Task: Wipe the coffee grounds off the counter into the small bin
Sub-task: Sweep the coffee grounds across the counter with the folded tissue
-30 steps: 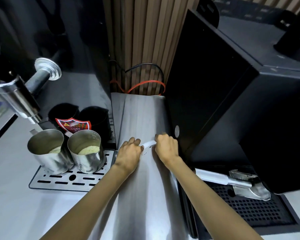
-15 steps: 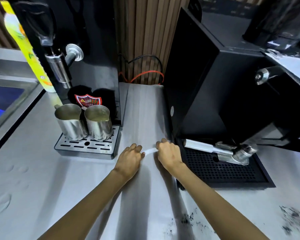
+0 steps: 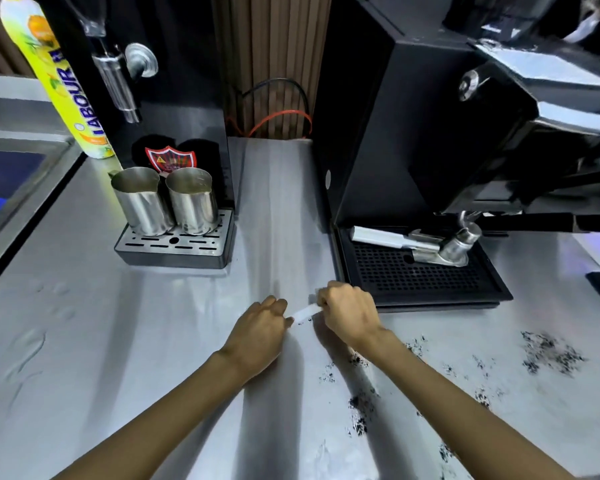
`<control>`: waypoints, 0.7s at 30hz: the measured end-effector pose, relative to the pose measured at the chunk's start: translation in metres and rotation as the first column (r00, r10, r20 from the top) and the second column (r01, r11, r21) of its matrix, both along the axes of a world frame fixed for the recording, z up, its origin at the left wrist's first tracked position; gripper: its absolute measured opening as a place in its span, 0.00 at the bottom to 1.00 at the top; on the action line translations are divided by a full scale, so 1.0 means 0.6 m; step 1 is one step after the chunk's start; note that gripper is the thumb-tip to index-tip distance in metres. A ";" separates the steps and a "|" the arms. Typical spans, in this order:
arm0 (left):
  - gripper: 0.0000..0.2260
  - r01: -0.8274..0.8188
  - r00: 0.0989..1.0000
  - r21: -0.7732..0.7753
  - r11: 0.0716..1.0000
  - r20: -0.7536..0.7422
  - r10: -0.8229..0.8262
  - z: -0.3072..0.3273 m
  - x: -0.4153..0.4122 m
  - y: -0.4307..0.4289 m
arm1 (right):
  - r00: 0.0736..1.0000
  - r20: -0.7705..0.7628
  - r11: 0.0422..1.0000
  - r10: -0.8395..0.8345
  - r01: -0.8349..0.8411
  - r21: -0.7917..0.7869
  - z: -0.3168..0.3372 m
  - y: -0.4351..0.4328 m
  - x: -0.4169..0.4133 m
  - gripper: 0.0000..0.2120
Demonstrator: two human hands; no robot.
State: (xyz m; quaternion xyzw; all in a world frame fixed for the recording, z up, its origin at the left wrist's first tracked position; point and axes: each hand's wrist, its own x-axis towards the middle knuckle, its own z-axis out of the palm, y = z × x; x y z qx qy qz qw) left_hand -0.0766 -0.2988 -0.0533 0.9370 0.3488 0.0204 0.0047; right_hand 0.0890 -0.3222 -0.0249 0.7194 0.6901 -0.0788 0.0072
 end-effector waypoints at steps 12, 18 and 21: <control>0.15 -0.203 0.979 -0.156 0.967 -0.009 0.205 -0.002 0.022 0.015 | 0.991 0.097 0.992 0.095 -0.103 0.079 -0.016 0.049 0.017 0.13; 0.05 0.007 0.999 -0.005 1.000 0.034 -0.007 -0.017 0.032 -0.055 | 0.899 0.244 0.925 0.363 -0.379 0.017 -0.025 -0.013 0.056 0.08; 0.03 0.069 0.995 -0.049 0.996 0.080 -0.065 -0.023 0.040 -0.098 | 0.852 0.275 0.882 0.445 -0.469 0.028 -0.037 -0.047 0.082 0.05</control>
